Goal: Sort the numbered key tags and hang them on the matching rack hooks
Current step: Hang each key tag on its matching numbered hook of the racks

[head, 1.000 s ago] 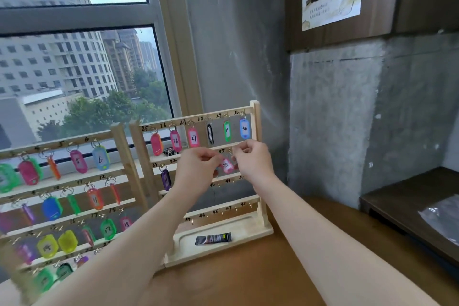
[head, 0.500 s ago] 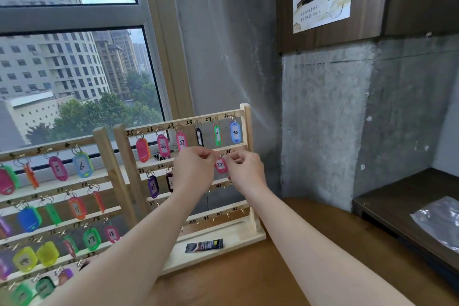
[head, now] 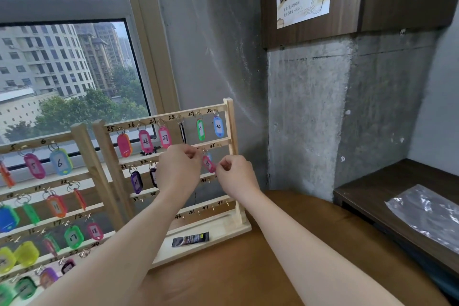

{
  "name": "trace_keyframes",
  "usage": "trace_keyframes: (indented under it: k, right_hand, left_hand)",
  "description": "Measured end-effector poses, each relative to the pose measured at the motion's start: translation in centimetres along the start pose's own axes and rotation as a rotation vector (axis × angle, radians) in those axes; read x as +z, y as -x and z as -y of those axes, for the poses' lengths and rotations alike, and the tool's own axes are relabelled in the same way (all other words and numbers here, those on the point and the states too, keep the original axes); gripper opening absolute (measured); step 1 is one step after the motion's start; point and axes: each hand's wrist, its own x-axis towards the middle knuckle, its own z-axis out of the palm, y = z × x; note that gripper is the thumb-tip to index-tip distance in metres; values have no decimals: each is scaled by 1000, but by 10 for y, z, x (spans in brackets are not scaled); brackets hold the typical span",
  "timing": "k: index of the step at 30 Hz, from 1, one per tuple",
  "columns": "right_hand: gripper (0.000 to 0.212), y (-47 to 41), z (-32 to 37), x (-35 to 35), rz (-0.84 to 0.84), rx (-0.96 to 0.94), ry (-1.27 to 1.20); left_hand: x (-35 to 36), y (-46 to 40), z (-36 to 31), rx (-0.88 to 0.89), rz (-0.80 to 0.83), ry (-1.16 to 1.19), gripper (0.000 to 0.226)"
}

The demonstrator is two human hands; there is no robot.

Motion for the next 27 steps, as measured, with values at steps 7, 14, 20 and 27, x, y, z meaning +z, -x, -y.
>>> trace_keyframes:
  k: [7,14,20,27]
  right_hand:
    - [26,39,-24,-35,8,-28,87]
    - [26,108,-37,-87,11,-54,220]
    - [26,197,-54,-113,-6,18,276]
    - [27,317,-102,-132,55,165,471]
  left_hand:
    - [2,17,0,87,6,-25,20]
    - [-1,61,4,31,139,70,18]
    - [11,155,7,87,544,-19,16]
    - [35,268,36,-58,1043,-99,31]
